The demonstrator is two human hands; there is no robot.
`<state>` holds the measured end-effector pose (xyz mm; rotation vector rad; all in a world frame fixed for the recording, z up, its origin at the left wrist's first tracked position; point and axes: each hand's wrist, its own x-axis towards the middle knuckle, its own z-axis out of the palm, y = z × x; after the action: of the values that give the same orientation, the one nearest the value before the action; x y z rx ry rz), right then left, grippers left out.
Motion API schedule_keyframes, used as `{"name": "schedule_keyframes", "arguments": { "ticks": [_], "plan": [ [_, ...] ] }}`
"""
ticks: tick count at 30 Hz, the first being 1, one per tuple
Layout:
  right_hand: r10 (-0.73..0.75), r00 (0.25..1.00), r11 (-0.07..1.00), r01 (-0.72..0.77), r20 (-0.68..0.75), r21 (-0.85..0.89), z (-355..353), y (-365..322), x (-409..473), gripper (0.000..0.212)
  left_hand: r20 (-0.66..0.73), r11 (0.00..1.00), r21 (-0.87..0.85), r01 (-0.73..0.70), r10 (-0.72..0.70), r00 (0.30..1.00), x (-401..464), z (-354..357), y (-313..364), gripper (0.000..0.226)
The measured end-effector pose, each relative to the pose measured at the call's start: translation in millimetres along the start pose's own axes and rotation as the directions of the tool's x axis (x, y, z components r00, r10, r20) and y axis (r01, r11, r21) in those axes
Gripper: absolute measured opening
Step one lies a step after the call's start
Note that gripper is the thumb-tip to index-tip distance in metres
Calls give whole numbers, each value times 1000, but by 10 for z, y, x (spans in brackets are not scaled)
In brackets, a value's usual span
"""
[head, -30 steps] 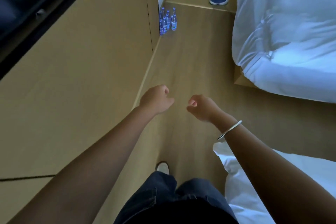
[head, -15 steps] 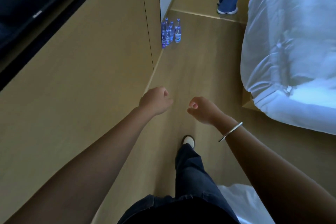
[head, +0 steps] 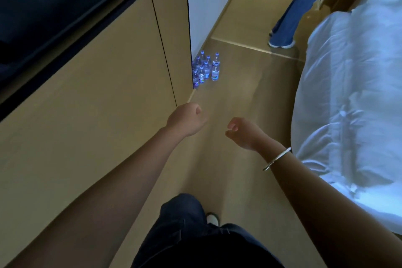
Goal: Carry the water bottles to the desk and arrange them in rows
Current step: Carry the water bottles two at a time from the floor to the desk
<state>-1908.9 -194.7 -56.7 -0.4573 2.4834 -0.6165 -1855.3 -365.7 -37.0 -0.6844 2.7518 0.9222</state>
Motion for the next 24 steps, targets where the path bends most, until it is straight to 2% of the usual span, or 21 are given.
{"name": "schedule_keyframes", "arguments": {
  "ticks": [7,11,15,24],
  "plan": [
    [7,999,1000,-8,43,15,-401,133,925,25,10,1000,-1,-29,29,1000,1011,46,201,6],
    [15,999,1000,-16,32,19,-721,137,1639,26,33,999,3,-38,38,999,1847,11,326,22],
    [53,998,998,-54,43,12,-1068,105,2326,25,72,999,-21,-25,26,997,2730,-98,510,9],
    [74,995,997,-74,66,1,-1675,47,3573,26,160,1000,-6,-14,14,987,4064,-267,804,20]
  ]
}}
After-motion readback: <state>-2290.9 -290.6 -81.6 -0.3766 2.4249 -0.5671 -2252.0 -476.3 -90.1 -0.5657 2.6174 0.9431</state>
